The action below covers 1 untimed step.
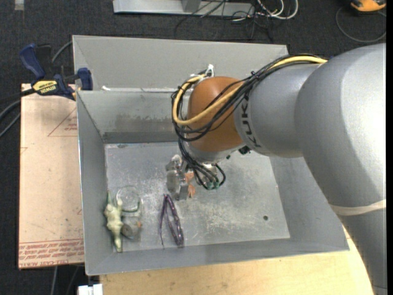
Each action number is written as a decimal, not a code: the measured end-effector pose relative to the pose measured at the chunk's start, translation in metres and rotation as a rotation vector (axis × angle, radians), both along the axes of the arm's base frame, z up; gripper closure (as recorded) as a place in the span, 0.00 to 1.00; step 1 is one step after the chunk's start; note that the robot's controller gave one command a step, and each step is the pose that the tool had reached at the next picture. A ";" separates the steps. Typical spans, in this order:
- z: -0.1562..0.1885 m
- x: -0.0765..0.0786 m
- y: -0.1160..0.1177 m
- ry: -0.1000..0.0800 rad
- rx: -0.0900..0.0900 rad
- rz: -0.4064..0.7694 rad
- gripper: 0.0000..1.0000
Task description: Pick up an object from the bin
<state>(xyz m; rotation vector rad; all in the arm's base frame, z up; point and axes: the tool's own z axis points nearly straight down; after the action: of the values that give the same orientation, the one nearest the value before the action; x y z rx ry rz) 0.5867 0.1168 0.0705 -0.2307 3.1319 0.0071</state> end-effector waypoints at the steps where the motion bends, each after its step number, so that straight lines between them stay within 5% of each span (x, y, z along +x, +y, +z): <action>1: 0.000 0.000 0.000 0.001 0.000 0.000 0.00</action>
Offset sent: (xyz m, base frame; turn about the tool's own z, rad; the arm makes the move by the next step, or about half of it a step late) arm 0.0000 0.0000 0.0000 0.0000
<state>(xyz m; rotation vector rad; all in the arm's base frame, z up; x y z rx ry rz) 0.5865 0.1166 0.0704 -0.2307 3.1327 0.0067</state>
